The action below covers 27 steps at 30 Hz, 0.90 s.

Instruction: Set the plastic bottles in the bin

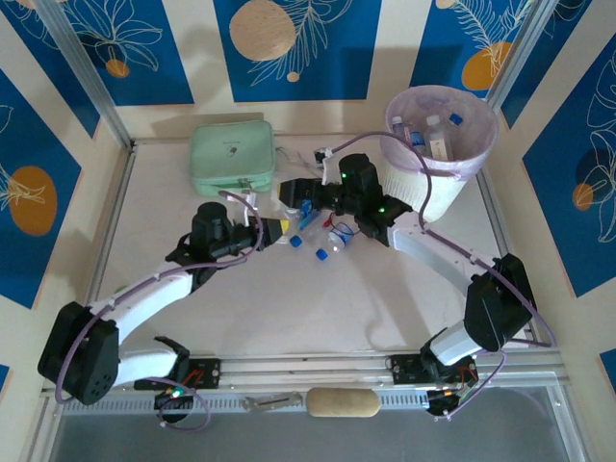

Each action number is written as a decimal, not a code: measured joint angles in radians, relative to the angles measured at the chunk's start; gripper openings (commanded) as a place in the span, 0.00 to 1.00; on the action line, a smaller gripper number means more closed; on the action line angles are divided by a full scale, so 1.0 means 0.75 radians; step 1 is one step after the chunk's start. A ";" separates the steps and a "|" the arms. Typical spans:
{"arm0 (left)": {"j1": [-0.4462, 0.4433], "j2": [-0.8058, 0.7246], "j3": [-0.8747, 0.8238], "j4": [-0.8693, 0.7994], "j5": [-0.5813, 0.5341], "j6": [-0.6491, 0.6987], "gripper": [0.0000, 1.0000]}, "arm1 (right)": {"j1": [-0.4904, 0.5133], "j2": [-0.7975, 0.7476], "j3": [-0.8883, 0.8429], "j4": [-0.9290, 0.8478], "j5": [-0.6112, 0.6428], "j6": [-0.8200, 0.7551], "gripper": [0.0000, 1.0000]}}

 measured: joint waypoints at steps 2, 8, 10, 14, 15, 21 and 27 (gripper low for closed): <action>-0.019 0.014 0.005 0.009 -0.023 -0.001 0.28 | 0.000 0.010 0.005 -0.001 0.000 0.007 0.92; -0.069 0.020 0.033 0.029 -0.034 0.011 0.28 | 0.000 0.044 0.010 -0.005 0.001 0.026 0.88; -0.079 0.020 0.038 0.030 -0.035 0.024 0.28 | 0.000 0.058 0.021 -0.015 0.008 0.030 0.87; -0.092 0.019 0.040 0.029 -0.046 0.036 0.28 | 0.000 0.072 0.037 -0.027 0.024 0.039 0.75; -0.094 0.019 0.040 0.029 -0.050 0.036 0.28 | 0.000 0.072 0.037 -0.028 0.027 0.044 0.71; -0.101 0.018 0.040 0.029 -0.081 0.035 0.66 | 0.000 0.072 0.037 -0.024 0.035 0.065 0.58; -0.104 -0.022 0.039 0.023 -0.131 0.029 0.99 | -0.010 0.062 0.036 -0.021 0.049 0.049 0.57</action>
